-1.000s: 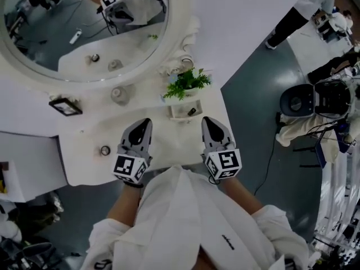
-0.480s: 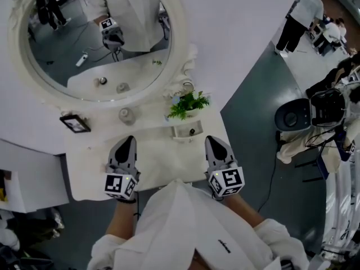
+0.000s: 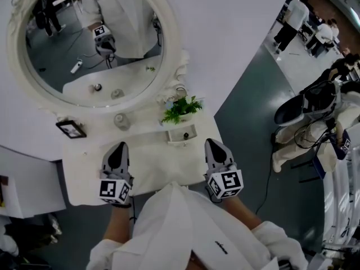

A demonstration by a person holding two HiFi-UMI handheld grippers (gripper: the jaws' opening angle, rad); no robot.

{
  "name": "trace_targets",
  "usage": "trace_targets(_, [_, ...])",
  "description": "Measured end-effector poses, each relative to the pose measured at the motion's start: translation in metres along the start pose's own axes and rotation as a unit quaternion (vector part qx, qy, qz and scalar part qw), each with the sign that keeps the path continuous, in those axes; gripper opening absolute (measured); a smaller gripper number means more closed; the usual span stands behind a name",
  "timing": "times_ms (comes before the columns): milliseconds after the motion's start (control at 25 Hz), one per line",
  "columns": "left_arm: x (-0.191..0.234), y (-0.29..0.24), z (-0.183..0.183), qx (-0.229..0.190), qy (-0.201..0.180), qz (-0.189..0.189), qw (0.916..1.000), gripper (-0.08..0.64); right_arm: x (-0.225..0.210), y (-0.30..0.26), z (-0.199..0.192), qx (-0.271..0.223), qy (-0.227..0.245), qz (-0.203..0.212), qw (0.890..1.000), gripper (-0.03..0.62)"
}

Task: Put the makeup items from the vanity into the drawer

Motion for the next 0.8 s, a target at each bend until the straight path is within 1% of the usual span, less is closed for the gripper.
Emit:
trace_targets(520, [-0.013,0.007,0.000,-0.001,0.002,-0.001,1.0000,0.026,0.002,0.009,-0.005,0.007,0.001,0.007,1.000,0.017])
trace_targets(800, [-0.010,0.011,-0.003,0.002,0.002,0.005,1.0000,0.026,0.006,0.006,-0.009,0.012,0.001,0.012,1.000,0.017])
Point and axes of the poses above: the fingertips, and each gripper's own axes: y backward along the fingers, x to its left, z out of its top, the point moved 6 cm from there along y, backward along the fingers, and after that the axes turned 11 degrees about -z, right-handed, at the moved point
